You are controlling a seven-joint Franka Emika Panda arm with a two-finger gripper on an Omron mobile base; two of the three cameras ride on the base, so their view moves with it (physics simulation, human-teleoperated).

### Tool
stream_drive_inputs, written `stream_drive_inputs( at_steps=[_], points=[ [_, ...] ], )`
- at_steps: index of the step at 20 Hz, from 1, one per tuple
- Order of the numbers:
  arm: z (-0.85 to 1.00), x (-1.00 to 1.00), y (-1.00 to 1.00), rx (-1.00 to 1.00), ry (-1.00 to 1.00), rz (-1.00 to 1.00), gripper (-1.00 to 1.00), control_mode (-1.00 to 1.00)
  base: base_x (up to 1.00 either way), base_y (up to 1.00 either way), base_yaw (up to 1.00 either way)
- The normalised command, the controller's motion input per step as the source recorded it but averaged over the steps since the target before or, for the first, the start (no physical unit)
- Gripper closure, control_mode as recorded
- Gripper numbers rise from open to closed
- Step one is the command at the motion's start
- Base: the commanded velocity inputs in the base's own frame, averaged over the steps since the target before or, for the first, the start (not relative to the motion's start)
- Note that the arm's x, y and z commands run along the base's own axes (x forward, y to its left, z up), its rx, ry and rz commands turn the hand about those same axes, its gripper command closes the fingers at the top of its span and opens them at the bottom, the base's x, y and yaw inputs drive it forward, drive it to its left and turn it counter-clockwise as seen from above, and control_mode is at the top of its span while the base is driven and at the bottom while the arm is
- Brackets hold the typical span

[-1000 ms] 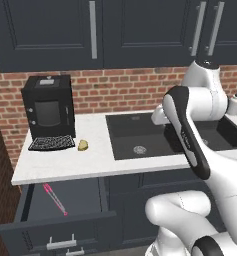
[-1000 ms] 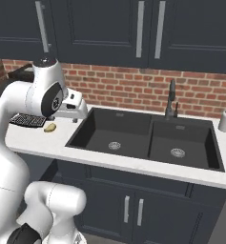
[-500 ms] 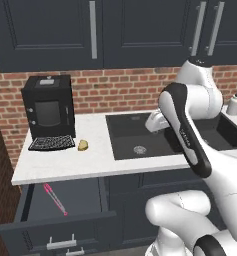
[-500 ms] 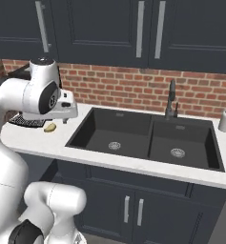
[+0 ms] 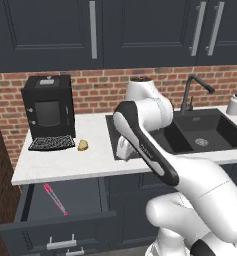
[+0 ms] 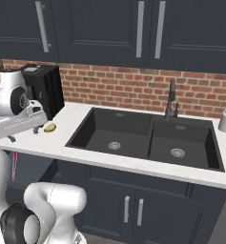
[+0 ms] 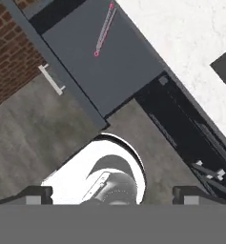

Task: Pick the tongs from the drawer and place it on the counter.

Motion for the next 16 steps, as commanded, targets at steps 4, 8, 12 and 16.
stream_drive_inputs(
  at_steps=[4,8,12,16],
  points=[
    [-0.86,-0.15,1.0,-0.17,0.14,0.49,-1.0,-1.0,0.0,0.0,0.0],
    [-0.77,-0.14,1.0,-0.15,0.18,0.48,-1.0,-1.0,0.0,0.0,0.0],
    [-0.69,-0.38,1.0,-0.14,0.18,0.52,-1.0,-1.0,0.0,0.0,0.0],
    [-0.37,-0.16,0.73,-0.03,0.12,0.37,-1.0,-1.0,0.0,0.0,0.0]
  ],
)
